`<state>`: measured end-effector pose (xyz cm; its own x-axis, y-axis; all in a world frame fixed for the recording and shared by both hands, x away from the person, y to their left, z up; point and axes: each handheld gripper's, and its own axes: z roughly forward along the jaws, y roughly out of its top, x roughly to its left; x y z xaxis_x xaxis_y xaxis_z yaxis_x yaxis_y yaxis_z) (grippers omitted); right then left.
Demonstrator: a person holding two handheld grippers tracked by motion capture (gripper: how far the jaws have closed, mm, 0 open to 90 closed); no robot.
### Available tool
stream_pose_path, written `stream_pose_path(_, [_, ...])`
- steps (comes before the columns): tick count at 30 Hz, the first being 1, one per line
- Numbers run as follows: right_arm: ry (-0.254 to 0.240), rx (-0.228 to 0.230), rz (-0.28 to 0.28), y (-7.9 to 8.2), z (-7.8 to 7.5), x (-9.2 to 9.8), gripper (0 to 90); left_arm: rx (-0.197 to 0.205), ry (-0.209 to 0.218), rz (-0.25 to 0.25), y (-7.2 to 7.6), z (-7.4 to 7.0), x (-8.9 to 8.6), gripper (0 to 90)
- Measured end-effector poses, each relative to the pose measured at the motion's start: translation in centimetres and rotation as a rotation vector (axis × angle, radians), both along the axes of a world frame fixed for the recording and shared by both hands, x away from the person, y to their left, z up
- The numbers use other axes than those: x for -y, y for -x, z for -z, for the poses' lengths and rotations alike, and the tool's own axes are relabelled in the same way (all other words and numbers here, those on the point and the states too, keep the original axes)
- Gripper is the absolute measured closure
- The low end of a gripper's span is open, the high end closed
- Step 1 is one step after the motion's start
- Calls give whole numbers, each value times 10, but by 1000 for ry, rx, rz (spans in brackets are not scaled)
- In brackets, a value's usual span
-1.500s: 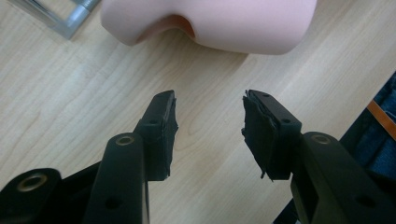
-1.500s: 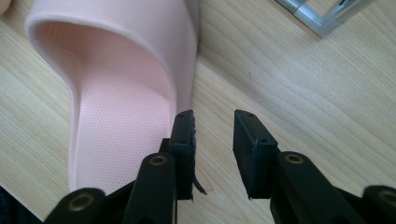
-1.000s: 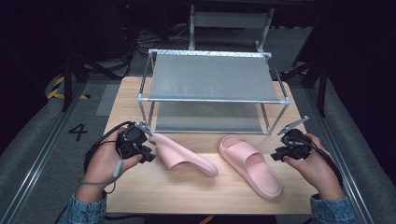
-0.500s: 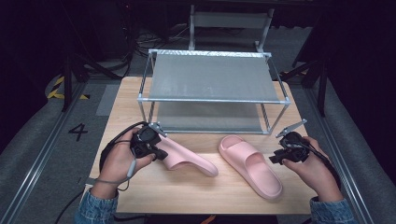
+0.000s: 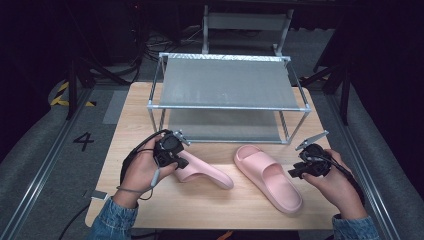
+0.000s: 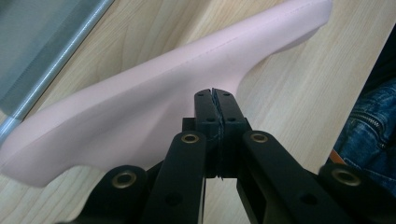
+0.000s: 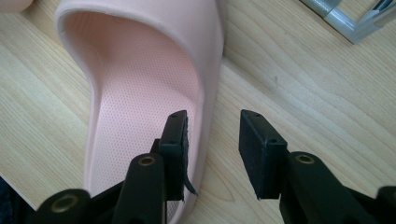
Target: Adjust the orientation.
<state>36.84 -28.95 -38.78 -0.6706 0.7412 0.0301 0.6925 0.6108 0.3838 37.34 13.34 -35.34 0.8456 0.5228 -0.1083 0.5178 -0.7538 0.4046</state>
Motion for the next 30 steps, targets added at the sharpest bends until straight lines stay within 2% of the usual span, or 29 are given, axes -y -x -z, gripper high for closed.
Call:
stream_pose_path(5, [2,-1,7,2,1,1,640,-2,-4,3,-3,2,3,900])
stream_pose_path(9, [-3,3,18,5,0,5,645,9,-35,-22,-9,7,4,900])
stream_pose_path(11, [-4,1,19,6,-1,6,645,4,-33,-24,-11,7,4,900])
stream_pose_path(15, [-5,7,42,11,-1,12,645,12,-18,-21,-16,6,6,900])
stream_pose_path(23, [-10,14,76,20,-1,23,640,58,24,-46,-27,2,12,897])
stream_pose_path(26, [-8,12,94,24,-2,27,637,73,18,-38,-31,0,16,890])
stream_pose_path(30, [-7,16,110,28,-1,31,636,93,31,-49,-34,1,21,871])
